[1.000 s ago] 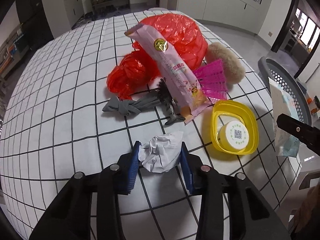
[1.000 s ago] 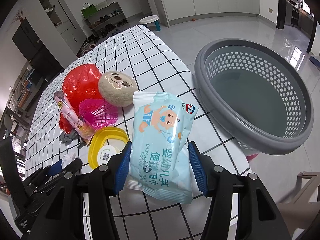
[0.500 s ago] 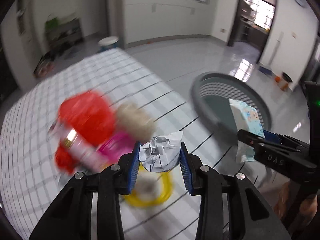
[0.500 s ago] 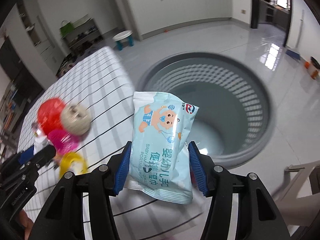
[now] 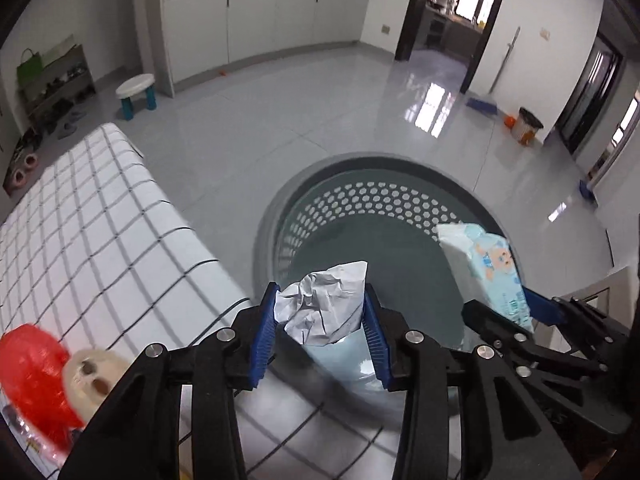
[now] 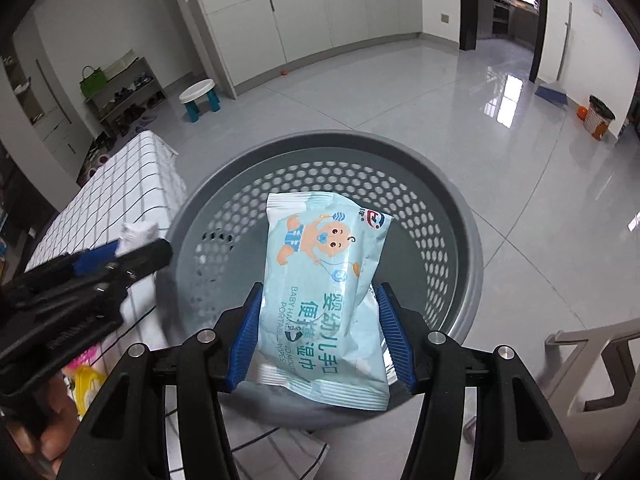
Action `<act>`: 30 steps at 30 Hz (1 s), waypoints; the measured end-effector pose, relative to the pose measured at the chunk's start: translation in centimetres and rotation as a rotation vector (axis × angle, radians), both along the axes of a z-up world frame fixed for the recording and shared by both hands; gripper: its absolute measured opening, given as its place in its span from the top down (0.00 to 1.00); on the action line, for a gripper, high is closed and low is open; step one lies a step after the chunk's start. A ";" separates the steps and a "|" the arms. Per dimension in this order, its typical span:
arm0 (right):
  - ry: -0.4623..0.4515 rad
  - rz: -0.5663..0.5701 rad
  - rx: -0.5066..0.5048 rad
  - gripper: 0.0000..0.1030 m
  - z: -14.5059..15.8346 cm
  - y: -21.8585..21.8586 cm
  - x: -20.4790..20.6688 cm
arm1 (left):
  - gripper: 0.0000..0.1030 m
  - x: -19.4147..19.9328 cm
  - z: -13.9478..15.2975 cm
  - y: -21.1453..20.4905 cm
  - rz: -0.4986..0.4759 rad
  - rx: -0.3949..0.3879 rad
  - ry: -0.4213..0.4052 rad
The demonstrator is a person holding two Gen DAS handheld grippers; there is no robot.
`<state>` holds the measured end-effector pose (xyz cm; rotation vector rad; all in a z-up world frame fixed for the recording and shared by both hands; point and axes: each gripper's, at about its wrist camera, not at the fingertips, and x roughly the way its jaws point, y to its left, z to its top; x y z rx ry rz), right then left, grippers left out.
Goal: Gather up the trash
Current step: 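Carry both items over the grey basket and open both tools to drop them, then move both tools back over the table toward the yellow lid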
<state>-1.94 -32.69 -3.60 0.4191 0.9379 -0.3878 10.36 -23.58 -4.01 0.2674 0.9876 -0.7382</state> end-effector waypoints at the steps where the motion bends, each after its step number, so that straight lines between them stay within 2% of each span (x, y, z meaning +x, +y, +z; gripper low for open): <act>1: -0.001 -0.005 0.009 0.47 -0.1 -0.4 0.2 | 0.61 0.0 -0.3 -0.2 -0.006 -0.001 0.011; 6: 0.007 -0.018 -0.005 0.47 -0.4 -1.3 0.6 | 0.55 0.4 -0.8 -1.2 -0.013 0.002 0.017; 7: 0.005 -0.022 -0.011 0.47 -0.4 -1.4 0.5 | 0.46 0.0 -0.6 -1.1 -0.012 -0.003 0.014; 8: 0.003 -0.026 -0.015 0.46 -0.3 -1.3 0.5 | 0.32 -0.1 -0.4 -1.1 -0.011 -0.008 0.012; 11: -0.022 -0.051 -0.013 0.35 0.0 -1.9 0.0 | 0.23 -0.3 0.5 -0.8 0.000 -0.025 -0.015; 22: -0.034 -0.062 -0.019 0.33 0.0 -1.9 -0.7 | 0.23 -1.0 1.0 -0.3 0.022 -0.017 -0.029; 30: -0.046 -0.062 0.008 0.33 0.0 -1.6 -1.5 | 0.23 -2.1 0.8 2.7 0.077 -0.014 -0.037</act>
